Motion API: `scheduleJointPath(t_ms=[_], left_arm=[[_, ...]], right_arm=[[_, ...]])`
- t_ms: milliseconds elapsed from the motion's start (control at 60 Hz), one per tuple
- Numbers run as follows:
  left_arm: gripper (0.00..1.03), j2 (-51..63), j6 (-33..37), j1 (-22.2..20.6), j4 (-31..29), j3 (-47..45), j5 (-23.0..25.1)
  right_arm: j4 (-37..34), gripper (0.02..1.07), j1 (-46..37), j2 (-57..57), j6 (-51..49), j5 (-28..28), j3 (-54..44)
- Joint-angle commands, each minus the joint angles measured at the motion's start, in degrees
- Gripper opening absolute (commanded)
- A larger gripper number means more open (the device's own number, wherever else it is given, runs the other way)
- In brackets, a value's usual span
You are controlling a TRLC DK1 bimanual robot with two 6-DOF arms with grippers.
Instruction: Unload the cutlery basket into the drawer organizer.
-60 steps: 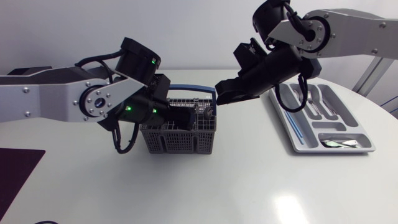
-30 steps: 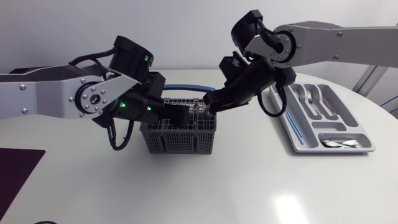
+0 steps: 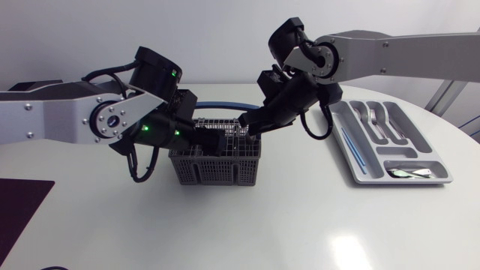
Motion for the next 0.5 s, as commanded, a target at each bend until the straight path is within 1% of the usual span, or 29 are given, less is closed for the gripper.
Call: scheduleJointPath(t_ms=[0,133,200,400,483], left_arm=[[0.96,-1.23,1.27,0.79,-0.01,-1.5,0.63],[0.96,-1.32,1.27,0.79,0.07,-1.68,0.81],[0.96,-1.4,1.27,0.79,0.07,-1.77,0.81],[0.96,-1.4,1.27,0.79,0.16,-2.03,0.81],[0.96,-1.4,1.27,0.71,0.25,-2.2,0.81]], right_arm=[[1.59,0.4,0.56,1.21,1.77,0.75,0.1],[3.0,0.39,0.74,1.47,2.3,0.83,-1.05],[3.7,0.36,0.91,1.38,2.47,0.83,-1.84],[6.52,0.35,1.09,1.12,3.0,0.83,-5.0],[8.1,0.32,1.27,0.94,3.0,1.27,-6.58]])
